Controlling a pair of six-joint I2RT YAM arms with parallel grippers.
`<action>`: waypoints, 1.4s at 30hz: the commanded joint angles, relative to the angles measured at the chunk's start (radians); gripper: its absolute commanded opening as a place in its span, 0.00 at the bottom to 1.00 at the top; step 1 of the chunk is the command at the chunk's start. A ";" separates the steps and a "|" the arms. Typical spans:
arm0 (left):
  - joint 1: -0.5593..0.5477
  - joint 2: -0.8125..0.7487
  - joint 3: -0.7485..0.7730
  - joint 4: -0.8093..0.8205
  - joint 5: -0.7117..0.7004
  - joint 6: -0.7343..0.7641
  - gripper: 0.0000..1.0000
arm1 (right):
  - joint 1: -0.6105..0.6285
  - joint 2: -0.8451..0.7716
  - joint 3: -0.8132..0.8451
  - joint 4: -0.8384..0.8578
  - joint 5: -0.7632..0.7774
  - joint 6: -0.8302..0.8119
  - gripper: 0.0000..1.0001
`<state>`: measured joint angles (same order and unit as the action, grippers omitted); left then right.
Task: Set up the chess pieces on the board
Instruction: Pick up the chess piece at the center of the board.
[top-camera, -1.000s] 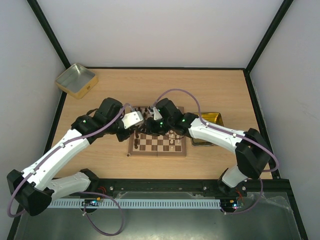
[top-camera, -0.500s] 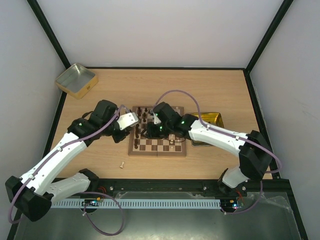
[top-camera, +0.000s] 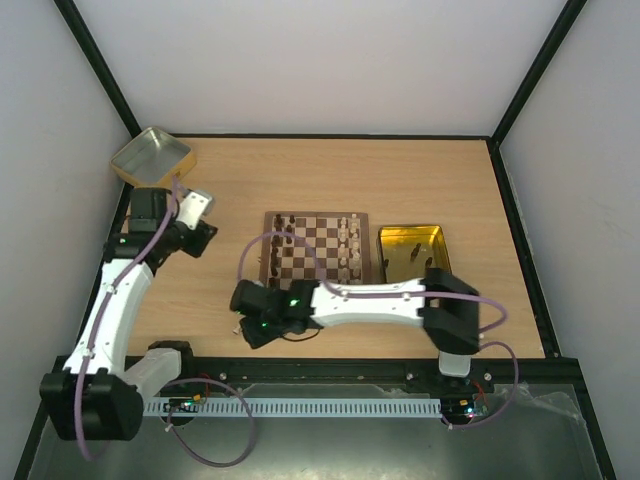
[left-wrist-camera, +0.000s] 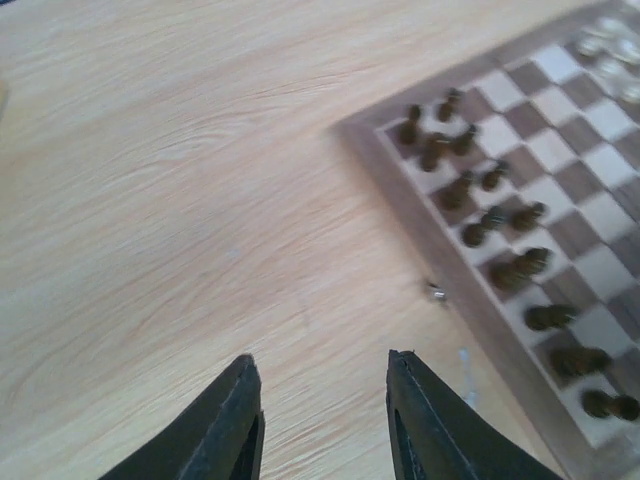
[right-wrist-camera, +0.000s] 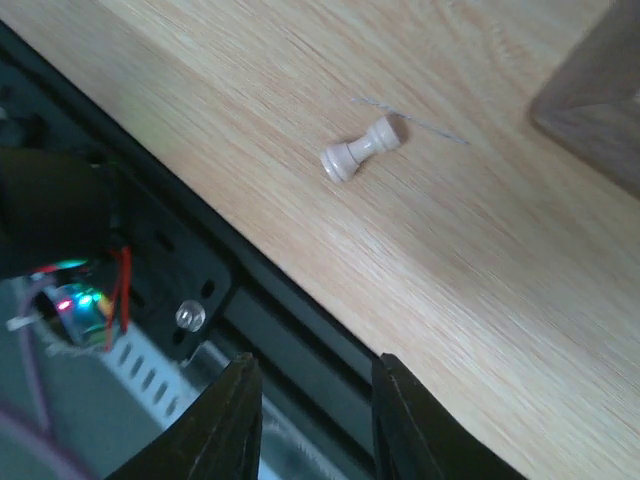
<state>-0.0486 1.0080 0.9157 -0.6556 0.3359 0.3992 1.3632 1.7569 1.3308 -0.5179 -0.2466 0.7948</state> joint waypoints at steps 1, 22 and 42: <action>0.170 0.058 0.033 0.037 0.123 -0.088 0.36 | 0.031 0.175 0.135 -0.104 0.097 0.038 0.31; 0.378 0.026 -0.004 0.033 0.355 -0.147 0.32 | -0.109 0.499 0.506 -0.149 -0.033 0.413 0.44; 0.434 0.020 -0.011 0.003 0.461 -0.103 0.32 | -0.096 0.565 0.641 -0.386 -0.016 0.453 0.45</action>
<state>0.3767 1.0405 0.9146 -0.6243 0.7570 0.2733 1.2591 2.2650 1.9057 -0.8398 -0.2611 1.2217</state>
